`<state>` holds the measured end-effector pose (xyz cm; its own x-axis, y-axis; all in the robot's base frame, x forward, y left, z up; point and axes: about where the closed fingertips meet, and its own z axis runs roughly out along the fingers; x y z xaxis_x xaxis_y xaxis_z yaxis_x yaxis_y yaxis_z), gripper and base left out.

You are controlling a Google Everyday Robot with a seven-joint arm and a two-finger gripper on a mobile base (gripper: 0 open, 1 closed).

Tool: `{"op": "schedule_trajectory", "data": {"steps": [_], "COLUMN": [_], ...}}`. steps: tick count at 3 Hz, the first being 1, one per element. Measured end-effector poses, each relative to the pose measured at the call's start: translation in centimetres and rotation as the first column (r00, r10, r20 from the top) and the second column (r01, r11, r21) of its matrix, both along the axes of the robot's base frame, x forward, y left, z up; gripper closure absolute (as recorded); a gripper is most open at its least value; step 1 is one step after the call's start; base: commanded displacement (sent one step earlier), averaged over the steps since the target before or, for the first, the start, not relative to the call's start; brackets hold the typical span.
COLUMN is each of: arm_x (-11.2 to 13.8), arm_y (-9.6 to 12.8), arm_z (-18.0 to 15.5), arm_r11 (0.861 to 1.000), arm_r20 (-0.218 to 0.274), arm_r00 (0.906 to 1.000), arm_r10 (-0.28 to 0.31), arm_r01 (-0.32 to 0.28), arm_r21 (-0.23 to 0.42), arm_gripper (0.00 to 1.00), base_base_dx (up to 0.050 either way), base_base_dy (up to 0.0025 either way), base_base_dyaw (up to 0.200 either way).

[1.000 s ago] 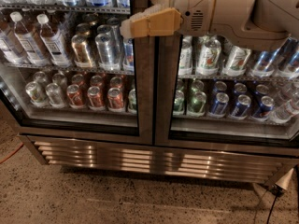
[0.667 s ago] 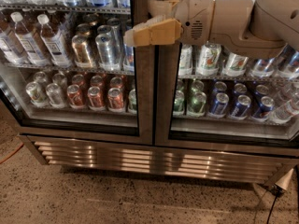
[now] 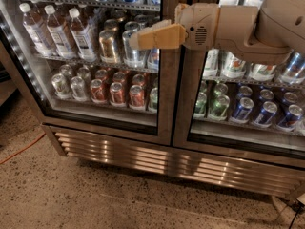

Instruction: Open left fridge door

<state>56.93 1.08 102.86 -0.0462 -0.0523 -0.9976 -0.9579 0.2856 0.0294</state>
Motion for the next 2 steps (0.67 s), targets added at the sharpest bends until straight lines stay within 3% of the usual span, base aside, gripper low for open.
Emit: {"op": "schedule_trajectory", "data": {"steps": [1, 2], "arm_x": [0.0, 0.0], "arm_y": [0.0, 0.01], "arm_z": [0.0, 0.0], "arm_r11": [1.0, 1.0], "arm_r20": [0.0, 0.0], "arm_r00": [1.0, 1.0], "arm_r10": [0.0, 0.0], "arm_r01": [0.0, 0.0], "arm_r21": [0.0, 0.0], "arm_gripper": [0.0, 0.19], "base_base_dx": [0.0, 0.0], "base_base_dy": [0.0, 0.0], "base_base_dyaw": [0.0, 0.0]}}
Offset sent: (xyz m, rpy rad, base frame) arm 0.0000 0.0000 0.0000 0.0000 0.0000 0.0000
